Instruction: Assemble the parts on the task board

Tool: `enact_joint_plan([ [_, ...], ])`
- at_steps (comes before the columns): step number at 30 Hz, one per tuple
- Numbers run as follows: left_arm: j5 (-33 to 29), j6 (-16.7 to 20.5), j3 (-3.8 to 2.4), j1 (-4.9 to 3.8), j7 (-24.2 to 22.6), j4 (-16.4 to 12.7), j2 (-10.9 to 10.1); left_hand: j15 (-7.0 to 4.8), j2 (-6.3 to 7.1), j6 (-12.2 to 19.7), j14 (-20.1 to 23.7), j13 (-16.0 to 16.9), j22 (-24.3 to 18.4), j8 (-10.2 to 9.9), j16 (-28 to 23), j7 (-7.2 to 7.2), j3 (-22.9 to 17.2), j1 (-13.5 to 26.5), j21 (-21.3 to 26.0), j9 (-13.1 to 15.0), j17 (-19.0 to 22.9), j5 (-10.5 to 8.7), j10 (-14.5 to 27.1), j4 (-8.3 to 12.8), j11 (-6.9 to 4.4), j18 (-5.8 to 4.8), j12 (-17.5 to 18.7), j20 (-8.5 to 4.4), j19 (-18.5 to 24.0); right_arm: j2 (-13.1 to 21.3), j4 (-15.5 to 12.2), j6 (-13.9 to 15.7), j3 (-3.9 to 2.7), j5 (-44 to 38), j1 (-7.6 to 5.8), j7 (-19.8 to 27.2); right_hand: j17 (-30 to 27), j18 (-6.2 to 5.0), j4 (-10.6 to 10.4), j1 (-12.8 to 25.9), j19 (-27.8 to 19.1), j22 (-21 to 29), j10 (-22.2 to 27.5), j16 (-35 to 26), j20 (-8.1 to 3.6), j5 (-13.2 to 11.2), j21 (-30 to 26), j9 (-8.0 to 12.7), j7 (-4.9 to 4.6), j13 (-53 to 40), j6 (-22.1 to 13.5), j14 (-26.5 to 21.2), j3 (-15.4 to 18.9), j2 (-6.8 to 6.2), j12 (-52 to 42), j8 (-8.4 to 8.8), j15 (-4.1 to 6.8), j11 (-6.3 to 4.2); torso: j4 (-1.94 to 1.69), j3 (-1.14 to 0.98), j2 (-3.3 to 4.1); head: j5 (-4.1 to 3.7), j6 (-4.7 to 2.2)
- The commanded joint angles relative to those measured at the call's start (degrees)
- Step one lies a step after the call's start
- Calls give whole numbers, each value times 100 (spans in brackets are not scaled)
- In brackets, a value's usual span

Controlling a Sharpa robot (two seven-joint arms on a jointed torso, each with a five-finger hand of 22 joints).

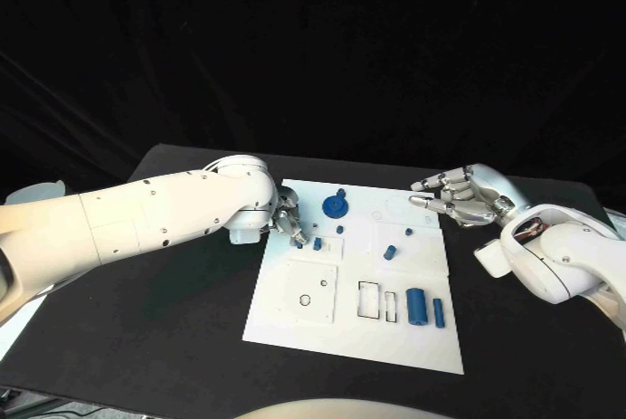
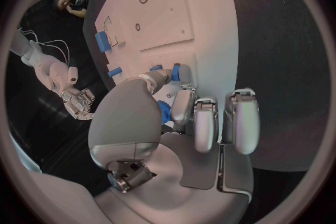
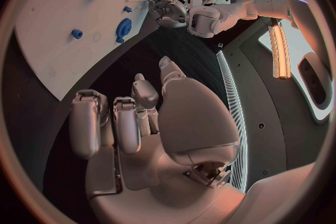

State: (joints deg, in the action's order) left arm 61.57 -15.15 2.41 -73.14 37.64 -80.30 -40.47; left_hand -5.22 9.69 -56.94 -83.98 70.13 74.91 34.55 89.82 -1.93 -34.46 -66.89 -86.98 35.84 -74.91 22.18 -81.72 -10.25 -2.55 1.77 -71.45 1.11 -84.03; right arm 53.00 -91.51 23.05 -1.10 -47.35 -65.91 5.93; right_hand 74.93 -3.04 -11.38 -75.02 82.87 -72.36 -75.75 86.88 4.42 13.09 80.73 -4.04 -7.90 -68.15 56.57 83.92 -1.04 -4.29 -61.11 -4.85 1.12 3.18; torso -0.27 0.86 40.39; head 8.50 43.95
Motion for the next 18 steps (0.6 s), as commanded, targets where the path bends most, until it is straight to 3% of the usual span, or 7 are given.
enact_joint_plan([
  [1, -53, -234, 56, 68, 255, 48, -1, -21, -42, -24, -602, 12, 1186, -21, 18, 39, -772, 36, 13, -2, -1509, 23, -37, 810, 0, -75, -30, -29, -425, 0, -11, -79, 0, -21, 4, 13, 1095, -66, -9, 29, -24, 5, -12, -20, 10, 16, -32, 6, -5, -7, 31, 504, 24, 38, -37, -25, 24, -22, -2, 2, -1, -1, -3],
  [7, -64, -183, 56, 68, 297, 71, -13, -31, -42, -100, -602, 172, 1191, -28, 18, 88, -492, 350, 12, -4, -1509, -7, -117, 715, -25, -76, -171, -33, -427, 4, -12, -78, 0, -22, 4, 11, 1095, -66, -9, 29, -24, 5, -12, -20, 10, 16, -32, 6, -5, -7, 31, 504, 24, 38, -37, -25, 24, -22, -3, 1, 0, -3, -4],
  [11, -65, -164, 55, 68, 310, 80, -18, -60, 55, -174, -602, 209, 1201, -60, 18, 141, 99, 654, 8, -28, -1509, -29, -126, 545, -62, -78, -191, -53, -431, 5, -12, -74, 0, -23, 4, 11, 1095, -66, -9, 29, -24, 5, -12, -20, 10, 16, -32, 6, -5, -7, 31, 504, 24, 38, -37, -25, 24, -22, -5, 2, -2, -4, -6],
  [18, -66, -116, 54, 68, 318, 86, -31, -83, 55, -290, -602, 280, 1239, -165, 18, 153, 1186, 828, -22, -104, -1509, -41, -134, 249, -67, -89, -224, -76, -450, 6, -12, -67, 0, -24, 4, 12, 1095, -66, -9, 29, -24, 5, -12, -20, 10, 16, -32, 6, -5, -7, 31, 504, 24, 38, -37, -25, 24, -22, -1, 0, -2, -2, -5],
])
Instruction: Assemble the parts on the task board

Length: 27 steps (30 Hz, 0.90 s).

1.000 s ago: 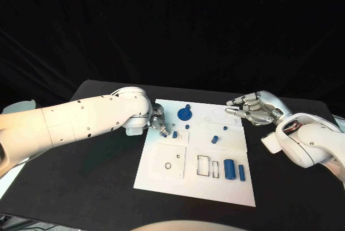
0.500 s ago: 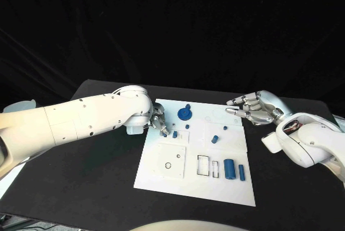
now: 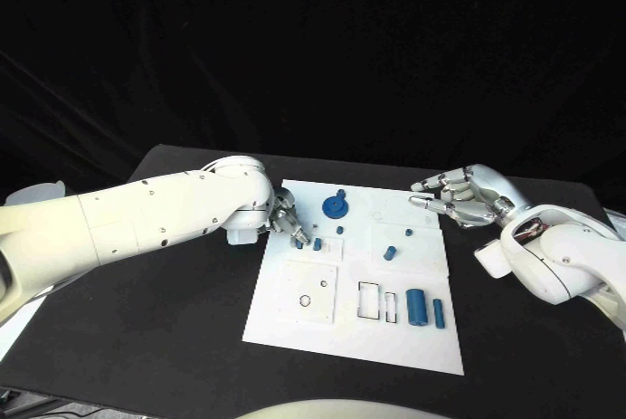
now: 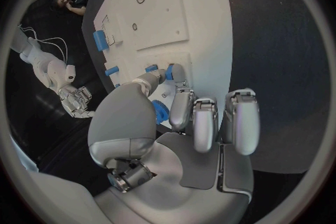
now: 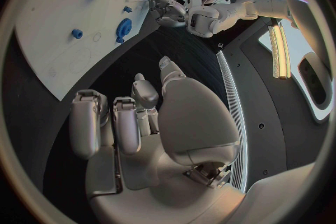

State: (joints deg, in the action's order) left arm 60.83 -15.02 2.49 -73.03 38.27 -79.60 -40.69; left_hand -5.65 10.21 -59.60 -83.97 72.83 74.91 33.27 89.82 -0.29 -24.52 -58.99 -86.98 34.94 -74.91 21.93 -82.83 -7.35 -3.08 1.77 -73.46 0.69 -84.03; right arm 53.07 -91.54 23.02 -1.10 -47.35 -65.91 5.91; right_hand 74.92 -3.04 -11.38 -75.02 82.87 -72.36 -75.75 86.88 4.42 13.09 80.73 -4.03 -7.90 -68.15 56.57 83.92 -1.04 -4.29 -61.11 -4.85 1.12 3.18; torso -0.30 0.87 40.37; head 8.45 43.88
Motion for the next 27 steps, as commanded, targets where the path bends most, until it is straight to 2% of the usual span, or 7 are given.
enact_joint_plan([
  [1, 7, -121, 45, 57, 255, 17, -13, -41, -11, -34, -603, 19, 1248, -51, 18, -12, 315, 23, -29, -23, -1509, -15, -25, -69, -15, -91, -27, -35, -454, -1, -9, -63, 0, -24, 4, 13, 1096, -66, -9, 29, -24, 5, -11, -20, 10, 16, -32, 6, -5, -7, 31, 504, 25, 38, -37, -25, 24, -22, 2, -1, -1, 2, 0],
  [4, 7, -80, 41, 57, 253, 17, -21, -42, -71, -68, -603, 67, 1272, -76, 18, -14, 578, -16, -52, -41, -1509, -11, -44, -150, -20, -98, -63, -39, -467, -1, -8, -62, 0, -24, 4, 14, 1096, -66, -9, 29, -24, 5, -11, -20, 10, 16, -32, 6, -5, -7, 31, 504, 25, 38, -37, -25, 24, -22, 1, -2, 2, 5, -2],
  [12, 7, 93, 30, 57, 243, 1, -51, -42, -118, -118, -603, 127, 1298, -104, 18, -6, 976, -63, -76, -64, -1509, -39, -70, -303, -26, -106, -104, -41, -481, -1, 0, -61, 0, -24, 4, 16, 1096, -66, -9, 29, -24, 5, -11, -20, 10, 16, -32, 6, -5, -7, 31, 504, 25, 38, -37, -25, 24, -22, -2, 0, 2, 9, -16],
  [20, 7, 328, 17, 58, 218, -76, -128, -44, -196, -168, -603, 185, 1341, -118, 18, -1, 1496, -141, -116, -78, -1509, -596, -100, -581, -29, -119, -138, -40, -504, -4, 6, -68, 0, -24, 5, 18, 1096, -66, -9, 29, -24, 5, -11, -20, 10, 16, -32, 6, -5, -7, 31, 504, 25, 38, -37, -25, 24, -22, -3, 0, -1, 10, -19],
  [23, 7, 407, 7, 58, 205, -141, -191, -46, -243, -182, -603, 207, 1356, -119, 18, 7, 1731, -223, -131, -80, -1509, -867, -112, -720, -26, -124, -150, -43, -512, -6, 10, -69, 0, -24, 7, 19, 1096, -66, -9, 29, -24, 5, -11, -20, 10, 16, -32, 6, -5, -7, 31, 504, 25, 38, -37, -25, 24, -22, -2, 3, -3, 12, -19],
  [27, 7, 494, -16, 56, 192, -225, -275, -48, -274, -192, -603, 220, 1364, -117, 18, 5, 1928, -303, -138, -80, -1509, -997, -118, -835, -34, -126, -153, -44, -516, -5, 14, -70, 0, -24, 9, 19, 1096, -66, -9, 29, -24, 5, -11, -20, 10, 16, -32, 6, -5, -7, 31, 504, 25, 38, -37, -25, 24, -22, -6, -1, -5, 19, -22],
])
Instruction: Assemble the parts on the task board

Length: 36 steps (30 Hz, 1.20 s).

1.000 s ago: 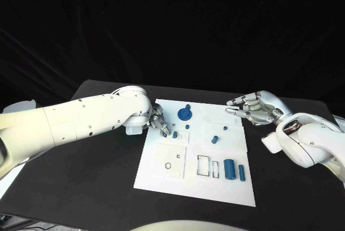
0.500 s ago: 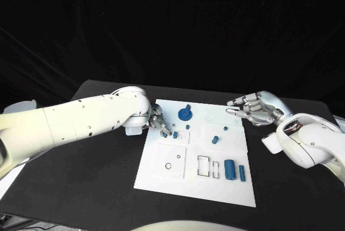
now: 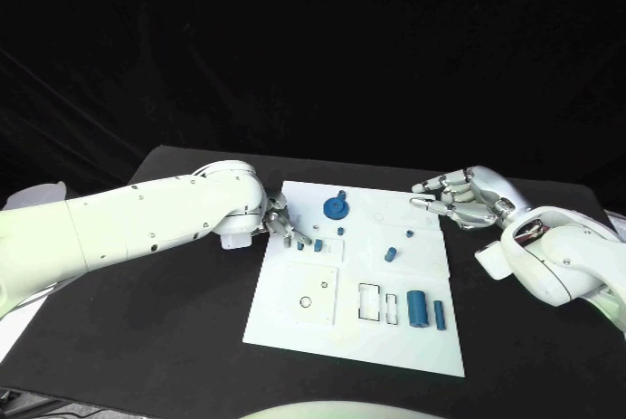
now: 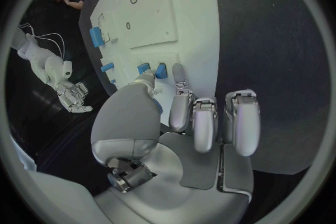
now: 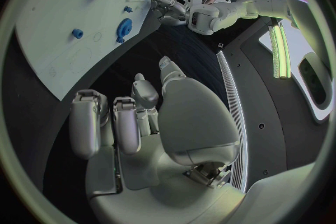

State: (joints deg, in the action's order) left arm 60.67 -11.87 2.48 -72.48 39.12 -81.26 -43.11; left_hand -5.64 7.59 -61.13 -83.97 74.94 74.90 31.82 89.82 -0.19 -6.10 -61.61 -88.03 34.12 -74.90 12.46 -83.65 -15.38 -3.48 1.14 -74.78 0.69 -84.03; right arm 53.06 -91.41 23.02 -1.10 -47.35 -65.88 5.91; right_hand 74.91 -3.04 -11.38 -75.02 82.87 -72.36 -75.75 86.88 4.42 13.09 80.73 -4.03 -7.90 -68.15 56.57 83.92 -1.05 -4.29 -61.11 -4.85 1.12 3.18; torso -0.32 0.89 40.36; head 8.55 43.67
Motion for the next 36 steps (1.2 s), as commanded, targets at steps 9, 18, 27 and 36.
enact_joint_plan([
  [9, -283, 872, -84, -5, -290, -218, -200, -43, -112, -18, -603, -99, 1301, 12, 18, -20, 707, 34, 46, -6, -1510, -522, 16, -148, 20, -39, 116, -45, -480, -5, 6, -72, 0, -21, 11, 18, 1097, -66, -9, 29, -24, 5, -12, -20, 10, 17, -32, 5, -5, -7, 31, 504, 25, 38, -37, -25, 24, -22, 4, -3, 2, 16, -24],
  [18, -1822, 2147, -92, -12, -1712, -148, -280, 162, -15, 734, -420, -2471, -445, -297, -354, -349, 1206, 153, 2268, -226, -998, -647, 1560, -159, 308, 486, 2750, 137, 505, 3, 6, -66, 0, -18, 13, 12, 1097, -66, -9, 29, -24, 5, -12, -20, 10, 17, -32, 5, -5, -7, 31, 504, 25, 38, -37, -25, 24, -22, 0, -6, 3, -12, -45],
  [27, -909, 2244, -53, -8, -2490, -73, -106, 488, -397, 1344, 1273, -3694, -2736, -757, -3381, -745, 284, -2125, 5388, -799, 2174, -486, 2814, 358, 695, 912, 4176, 430, 1854, 1, 3, -62, 1, -16, 13, 13, 1097, -66, -9, 29, -24, 5, -12, -20, 10, 17, -32, 5, -5, -7, 31, 504, 25, 38, -37, -25, 24, -22, -3, 4, 9, -59, -72],
  [36, 1192, 2498, 36, 103, -3490, 115, 371, 596, 160, 859, 1501, -5500, -3433, -1672, -4478, -767, -225, -2507, 6160, -1847, 3336, -907, 2578, 266, 817, 931, 5587, 570, 1599, -25, 11, -60, 1, -17, 22, 23, 1092, -68, -7, 21, -26, 12, -5, -25, 9, 23, -37, 6, -5, 2, 28, 503, 45, 46, -30, -23, 25, -22, 13, 2, 11, -128, -123],
])
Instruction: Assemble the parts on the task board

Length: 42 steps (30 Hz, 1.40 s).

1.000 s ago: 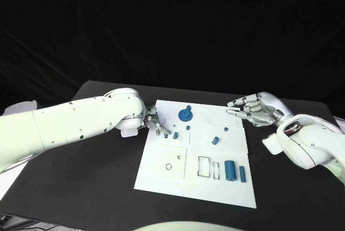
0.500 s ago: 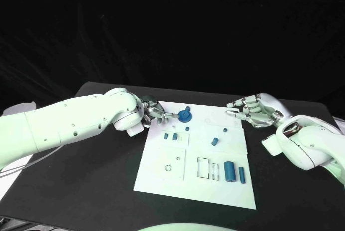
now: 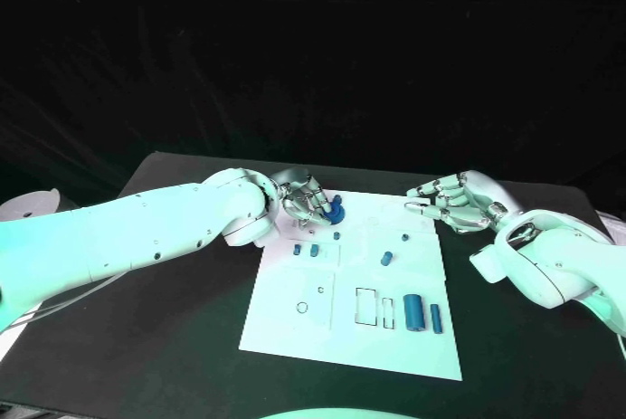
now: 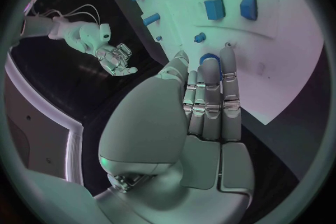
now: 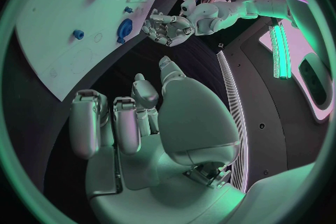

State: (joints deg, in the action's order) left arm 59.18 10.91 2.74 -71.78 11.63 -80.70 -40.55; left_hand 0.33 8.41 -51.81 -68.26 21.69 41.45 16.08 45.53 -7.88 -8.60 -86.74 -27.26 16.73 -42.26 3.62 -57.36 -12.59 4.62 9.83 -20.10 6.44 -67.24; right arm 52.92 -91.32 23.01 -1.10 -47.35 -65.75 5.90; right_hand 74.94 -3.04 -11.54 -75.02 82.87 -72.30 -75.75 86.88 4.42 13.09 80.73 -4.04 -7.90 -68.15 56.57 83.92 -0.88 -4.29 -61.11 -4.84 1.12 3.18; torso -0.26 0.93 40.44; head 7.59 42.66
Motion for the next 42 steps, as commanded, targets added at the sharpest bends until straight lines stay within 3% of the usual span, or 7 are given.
enact_joint_plan([
  [1, 1509, 193, 15, 47, -756, 84, 163, -7, 65, -190, -157, -423, -208, -247, -96, 18, 22, -16, 185, -262, 160, -7, -144, 15, 44, 73, 256, -19, -219, -15, 3, -60, 0, -18, 10, 25, 1089, -67, 10, 21, -26, 5, -5, -25, 9, 23, -37, 7, -5, 2, 28, 503, 28, 46, -30, -23, 25, -22, 4, -3, 2, -40, -23],
  [4, 1861, 94, 23, 75, -744, 143, 263, -15, 71, -256, -364, -632, -266, -379, 81, 43, 21, -43, 206, -382, 56, -19, -105, 59, 6, 71, 414, -37, -394, -22, 4, -62, 0, -20, 13, 28, 1089, -67, 10, 21, -26, 5, -5, -25, 9, 23, -37, 7, -5, 2, 28, 503, 28, 46, -30, -23, 25, -22, 6, -2, 3, -52, -26],
  [7, 2144, -73, 29, 96, -699, 249, 381, -76, 52, -429, -1179, -840, -177, -488, 1567, 71, -32, -62, -17, -493, -1357, -9, -285, 93, -45, 69, 515, -115, -861, -27, 5, -63, 0, -22, 15, 30, 1089, -67, 10, 21, -26, 5, -5, -25, 9, 23, -37, 7, -5, 2, 28, 503, 28, 46, -30, -23, 25, -22, -1, -3, 5, -69, -35],
  [10, 2291, -265, 30, 105, -635, 334, 463, -120, 93, -550, -1632, -985, 923, -594, 2731, 98, -37, -14, -1422, -587, -2529, -10, -519, 83, -88, -140, 582, -168, -1397, -33, 6, -65, 0, -23, 16, 32, 1089, -67, 10, 21, -26, 5, -5, -25, 9, 23, -37, 7, -5, 2, 28, 503, 28, 46, -30, -23, 25, -22, -3, -7, 0, -67, -29],
  [14, 2481, -523, 32, 114, -505, 455, 577, -129, 109, -724, -1744, -1199, 1675, -705, 3200, 100, -59, -17, -2313, -690, -2977, -7, -530, 122, -75, -273, 803, -183, -1580, -40, 5, -67, 0, -24, 18, 33, 1089, -67, 10, 21, -26, 5, -5, -25, 9, 23, -37, 7, -5, 2, 28, 503, 28, 46, -30, -23, 25, -22, 0, -7, 3, -71, -25],
  [22, 2675, -740, 32, 135, -369, 589, 701, -140, 86, -911, -1823, -1380, 2282, -799, 3353, 110, -162, -45, -3031, -779, -3057, 20, -689, 174, -83, -372, 954, -201, -1719, -47, 7, -73, 0, -30, 20, 36, 1089, -67, 10, 21, -26, 5, -5, -25, 9, 23, -37, 7, -5, 2, 28, 503, 28, 46, -30, -23, 25, -22, 0, -5, 0, -81, -2],
  [42, 2724, -837, 31, 197, -277, 723, 842, -182, -21, -1145, -1826, -1569, 2776, -891, 3283, 129, -585, -192, -3601, -866, -2808, 40, -999, 271, -124, -454, 1130, -234, -1799, -55, 3, -81, 0, -33, 21, 40, 1091, -67, 12, 11, -25, 3, -4, -23, 9, 27, -36, 6, -5, 4, 28, 504, 32, 56, -31, -23, 25, -23, 2, -6, 2, -101, 22],
])
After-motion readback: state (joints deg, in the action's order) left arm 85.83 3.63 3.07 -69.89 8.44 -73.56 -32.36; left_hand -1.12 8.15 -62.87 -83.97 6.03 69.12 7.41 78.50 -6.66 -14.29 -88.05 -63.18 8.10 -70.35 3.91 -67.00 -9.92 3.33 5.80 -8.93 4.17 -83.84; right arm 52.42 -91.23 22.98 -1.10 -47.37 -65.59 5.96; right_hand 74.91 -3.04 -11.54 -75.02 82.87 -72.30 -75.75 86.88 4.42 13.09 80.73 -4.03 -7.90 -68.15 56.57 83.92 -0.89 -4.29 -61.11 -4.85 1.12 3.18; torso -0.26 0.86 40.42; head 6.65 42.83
